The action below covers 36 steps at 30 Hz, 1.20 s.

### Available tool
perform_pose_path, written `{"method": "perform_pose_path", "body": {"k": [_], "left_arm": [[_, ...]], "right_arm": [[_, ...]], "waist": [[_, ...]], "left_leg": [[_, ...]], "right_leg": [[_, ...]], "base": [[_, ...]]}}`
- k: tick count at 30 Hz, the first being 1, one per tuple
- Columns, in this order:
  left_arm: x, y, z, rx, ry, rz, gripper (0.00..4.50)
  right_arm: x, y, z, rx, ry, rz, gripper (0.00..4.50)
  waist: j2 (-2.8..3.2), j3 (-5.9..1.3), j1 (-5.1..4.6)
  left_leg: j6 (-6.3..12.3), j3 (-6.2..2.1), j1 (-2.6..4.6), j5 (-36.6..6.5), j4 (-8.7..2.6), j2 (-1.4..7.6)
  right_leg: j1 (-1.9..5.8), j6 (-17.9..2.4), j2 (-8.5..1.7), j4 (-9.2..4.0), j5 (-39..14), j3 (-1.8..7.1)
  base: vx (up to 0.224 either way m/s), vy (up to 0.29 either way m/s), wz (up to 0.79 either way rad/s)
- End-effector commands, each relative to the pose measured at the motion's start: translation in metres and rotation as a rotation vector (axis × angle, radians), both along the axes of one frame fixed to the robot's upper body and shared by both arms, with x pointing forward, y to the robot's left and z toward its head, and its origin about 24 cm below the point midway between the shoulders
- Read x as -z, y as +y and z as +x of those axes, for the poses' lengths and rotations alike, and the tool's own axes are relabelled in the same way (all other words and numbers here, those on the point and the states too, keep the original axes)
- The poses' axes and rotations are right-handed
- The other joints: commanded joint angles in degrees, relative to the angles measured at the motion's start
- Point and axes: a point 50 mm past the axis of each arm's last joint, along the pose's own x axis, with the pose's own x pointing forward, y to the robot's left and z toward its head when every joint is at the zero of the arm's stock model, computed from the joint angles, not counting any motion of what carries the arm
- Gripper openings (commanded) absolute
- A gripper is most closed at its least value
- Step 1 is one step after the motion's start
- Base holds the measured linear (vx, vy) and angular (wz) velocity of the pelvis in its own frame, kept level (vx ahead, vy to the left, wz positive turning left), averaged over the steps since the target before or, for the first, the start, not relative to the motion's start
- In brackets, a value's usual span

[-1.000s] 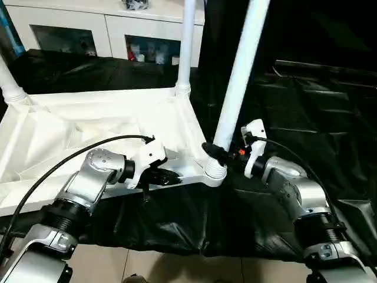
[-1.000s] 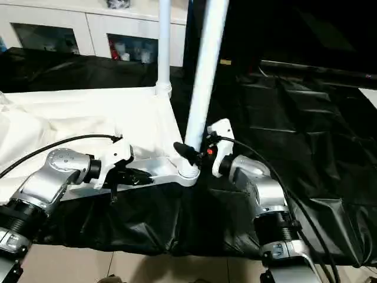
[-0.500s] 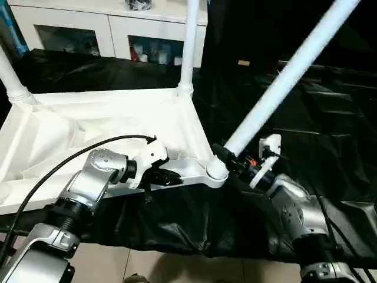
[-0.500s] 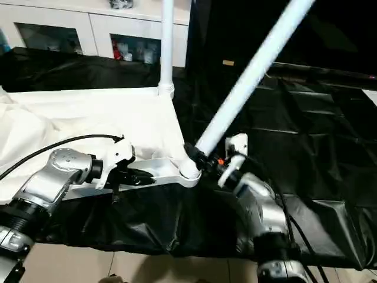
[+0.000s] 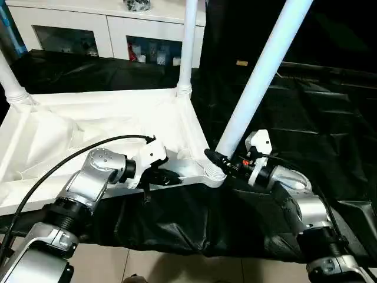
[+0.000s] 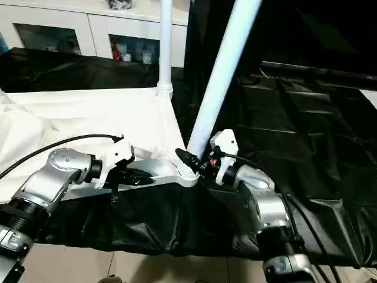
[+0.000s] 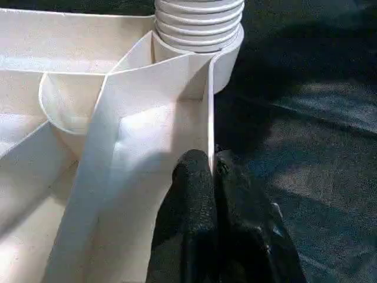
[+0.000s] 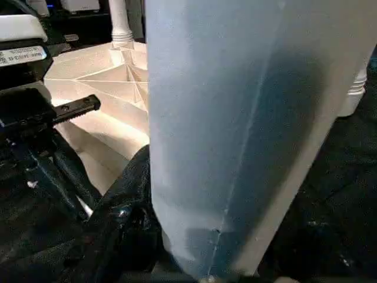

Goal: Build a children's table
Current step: Insert table leg to table base

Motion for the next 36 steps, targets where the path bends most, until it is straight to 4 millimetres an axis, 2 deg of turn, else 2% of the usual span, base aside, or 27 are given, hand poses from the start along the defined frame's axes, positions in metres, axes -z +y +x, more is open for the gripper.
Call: {"method": "perform_pose_path", "body": {"k": [1,2,7,9,14,18,19,26,29,30,31,32,33,34,36], "left_arm": [[-0.004,0.007,0.002,-0.024,-0.026,0.019,0.0],[-0.006,0.008,0.002,-0.018,-0.029,0.016,0.0],[-0.009,0.008,0.001,0.04,-0.04,0.012,0.0],[-0.011,0.008,-0.001,0.08,-0.036,0.012,0.0],[-0.016,0.012,0.001,0.131,-0.032,0.04,0.0],[-0.017,0.013,0.001,0.143,-0.026,0.051,0.0],[-0.019,0.013,0.003,0.152,-0.032,0.06,0.0],[-0.021,0.014,0.006,0.151,-0.029,0.049,0.0],[-0.023,0.013,0.012,0.072,-0.043,0.029,0.0],[-0.023,0.013,0.012,0.072,-0.043,0.029,0.0],[-0.024,0.012,0.015,0.022,-0.052,0.022,0.0],[-0.024,0.01,0.019,-0.028,-0.064,0.016,0.0],[-0.024,0.01,0.019,-0.028,-0.064,0.016,0.0],[-0.024,0.004,0.024,-0.117,-0.085,0.013,0.0],[-0.025,0.001,0.025,-0.144,-0.089,0.013,0.0]], "right_arm": [[0.025,-0.001,-0.01,-0.044,0.117,-0.074,1.88],[0.025,0.0,-0.011,-0.058,0.121,-0.069,1.88],[0.027,0.004,-0.016,-0.129,0.121,-0.075,1.88],[0.028,0.008,-0.02,-0.185,0.117,-0.086,1.88],[0.03,0.013,-0.024,-0.274,0.121,-0.119,1.88],[0.031,0.015,-0.025,-0.297,0.123,-0.133,1.88],[0.031,0.016,-0.024,-0.321,0.128,-0.137,1.88],[0.031,0.019,-0.023,-0.353,0.137,-0.131,1.88],[0.029,0.019,-0.009,-0.201,0.127,-0.105,1.88],[0.029,0.019,-0.009,-0.201,0.127,-0.105,1.88],[0.029,0.019,-0.002,-0.119,0.129,-0.111,1.88],[0.029,0.019,0.005,-0.04,0.129,-0.114,1.88],[0.029,0.019,0.005,-0.04,0.129,-0.114,1.88],[0.03,0.02,0.016,0.096,0.139,-0.124,1.88],[0.03,0.021,0.019,0.135,0.143,-0.128,1.88]], "waist": [[0.84,-3.42,-0.02],[1.02,-3.47,-0.02],[1.1,-3.52,-0.2],[1.09,-3.06,-0.35],[1.3,-2.71,-0.46],[1.32,-2.7,-0.56],[1.12,-2.77,-0.66],[1.34,-2.67,-0.75],[1.32,-2.53,-0.86],[1.32,-2.53,-0.86],[1.35,-2.46,-0.89],[0.79,-2.54,-0.99],[1.13,-2.51,-0.98],[1.19,-2.55,-1.14],[1.24,-2.57,-1.29]], "left_leg": [[1.38,-0.48,-0.63,-7.5,-4.45,2.9],[1.39,-0.49,-0.57,-7.4,-4.4,2.87],[1.47,-0.51,-0.59,-7.7,-4.45,2.92],[1.62,-0.48,-0.61,-8.2,-4.61,2.9],[1.69,-0.59,-0.36,-9.7,-4.92,3.13],[1.54,-0.63,-0.36,-9.9,-5.0,3.16],[1.65,-0.62,-0.44,-9.8,-4.96,3.12],[1.71,-0.5,-0.31,-9.3,-5.06,3.36],[0.79,-0.57,-0.2,-11.3,-5.25,3.44],[0.79,-0.57,-0.2,-11.3,-5.25,3.44],[0.31,-0.57,-0.21,-11.9,-5.35,3.46],[0.17,-0.52,-0.23,-12.0,-5.33,3.46],[-0.42,-0.61,-0.15,-12.0,-5.36,3.41],[-0.82,-0.62,-0.3,-11.6,-5.42,3.57],[-1.33,-0.63,-0.26,-11.4,-5.49,3.53]], "right_leg": [[3.26,-9.2,-5.9,-5.45,-14.2,3.55],[3.25,-9.3,-5.91,-5.42,-13.7,3.54],[3.34,-9.6,-5.96,-5.48,-13.3,3.47],[3.13,-9.7,-5.77,-5.6,-13.3,3.46],[2.91,-10.2,-5.86,-5.67,-14.3,3.42],[3.02,-10.5,-5.99,-5.72,-14.4,3.42],[3.19,-10.5,-6.08,-5.73,-14.3,3.45],[3.08,-11.3,-6.18,-5.8,-13.6,3.23],[2.95,-10.9,-6.3,-6.1,-17.3,3.14],[2.95,-10.9,-6.3,-6.1,-17.3,3.14],[2.88,-10.0,-6.39,-6.31,-19.7,3.17],[2.86,-9.8,-6.36,-6.32,-20.3,3.11],[2.8,-9.7,-6.51,-6.38,-21.6,3.05],[2.82,-9.4,-6.62,-6.26,-21.8,3.12],[2.74,-9.4,-6.45,-6.24,-21.4,3.05]], "base": [[0.0,0.0,0.0],[0.0,0.0,0.0],[0.0,0.0,0.0],[0.0,0.0,0.0],[0.0,0.0,0.0],[0.0,0.0,0.0],[0.0,0.0,0.0],[0.0,0.0,0.0],[0.0,0.0,0.0],[0.0,0.0,0.0],[0.0,0.0,0.0],[0.0,0.0,0.0],[0.0,0.0,0.0],[0.0,0.0,0.0],[0.0,0.0,0.0]]}}
